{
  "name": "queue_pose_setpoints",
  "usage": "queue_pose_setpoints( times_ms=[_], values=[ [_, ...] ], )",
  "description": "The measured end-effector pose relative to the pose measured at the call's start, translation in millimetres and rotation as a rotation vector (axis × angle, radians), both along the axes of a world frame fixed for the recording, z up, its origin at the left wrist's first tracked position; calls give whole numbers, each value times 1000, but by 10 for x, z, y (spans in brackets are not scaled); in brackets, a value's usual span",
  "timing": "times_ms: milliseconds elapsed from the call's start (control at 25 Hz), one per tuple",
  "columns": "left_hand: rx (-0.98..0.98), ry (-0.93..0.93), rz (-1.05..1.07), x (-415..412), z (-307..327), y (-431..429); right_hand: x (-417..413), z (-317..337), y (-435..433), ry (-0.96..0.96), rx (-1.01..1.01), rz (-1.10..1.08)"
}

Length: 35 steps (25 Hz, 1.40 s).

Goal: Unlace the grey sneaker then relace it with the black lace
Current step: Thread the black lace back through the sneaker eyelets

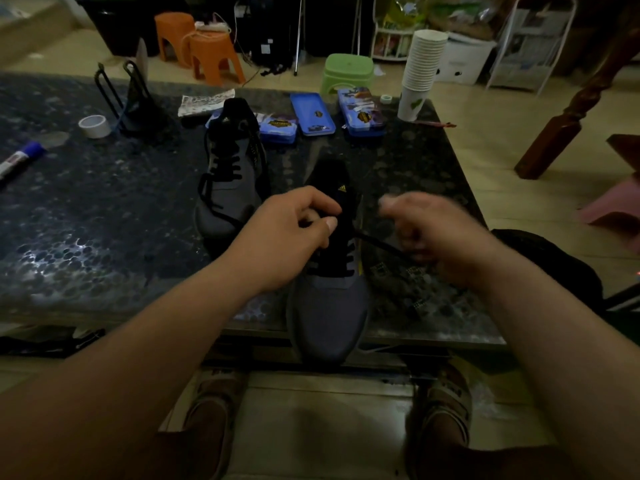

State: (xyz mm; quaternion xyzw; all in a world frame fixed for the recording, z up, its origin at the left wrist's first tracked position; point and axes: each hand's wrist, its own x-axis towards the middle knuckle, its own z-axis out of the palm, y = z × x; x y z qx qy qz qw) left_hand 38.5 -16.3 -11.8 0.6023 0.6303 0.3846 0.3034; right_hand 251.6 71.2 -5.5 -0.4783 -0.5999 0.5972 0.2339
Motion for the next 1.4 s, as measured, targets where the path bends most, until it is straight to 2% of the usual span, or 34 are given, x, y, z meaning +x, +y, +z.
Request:
queue_pose_setpoints(
  times_ms=[40, 80, 160, 240, 320, 400, 440, 640, 760, 840, 920, 1000, 1120, 1200, 1400],
  values=[
    [29, -2, -1, 8, 21, 5, -31, -59, -76, -226, 180, 169],
    [50, 5, -1, 9, 34, 14, -60, -106, -130, -322, 280, 280],
    [88, 36, 28, 5, 15, 34, -32, -146, -139, -232, 232, 282],
    [132, 125, 51, -20, -45, 21, 92, -106, -65, -70, 88, 58],
    [149, 308, -26, -49, -114, -10, 240, -61, 24, 37, -13, -273],
    [143, 458, -92, -57, -161, -26, 364, -26, 64, 106, -65, -520],
    [142, 477, -89, -52, -163, -28, 402, -11, 58, 132, -82, -598],
    [115, 445, -47, 3, -135, -62, 482, 141, -136, 305, -103, -795],
    [82, 468, 17, 78, -132, -134, 524, 291, -274, 366, -17, -852],
    [126, 508, 90, 208, -91, -209, 511, 344, -352, 299, 45, -769],
    [239, 501, 106, 436, -34, -312, 465, 311, -409, -17, 154, -559],
    [186, 311, 9, 746, 14, -414, 366, 249, -488, -244, 314, -352],
    [-36, 23, -62, 1083, -6, -466, 222, 145, -615, -233, 320, -251],
    [-43, -111, -20, 1081, -59, -409, 178, 87, -624, -167, 277, -145],
    [14, -200, -67, 856, -131, -278, 202, 79, -546, -32, 182, -63]
  ],
)
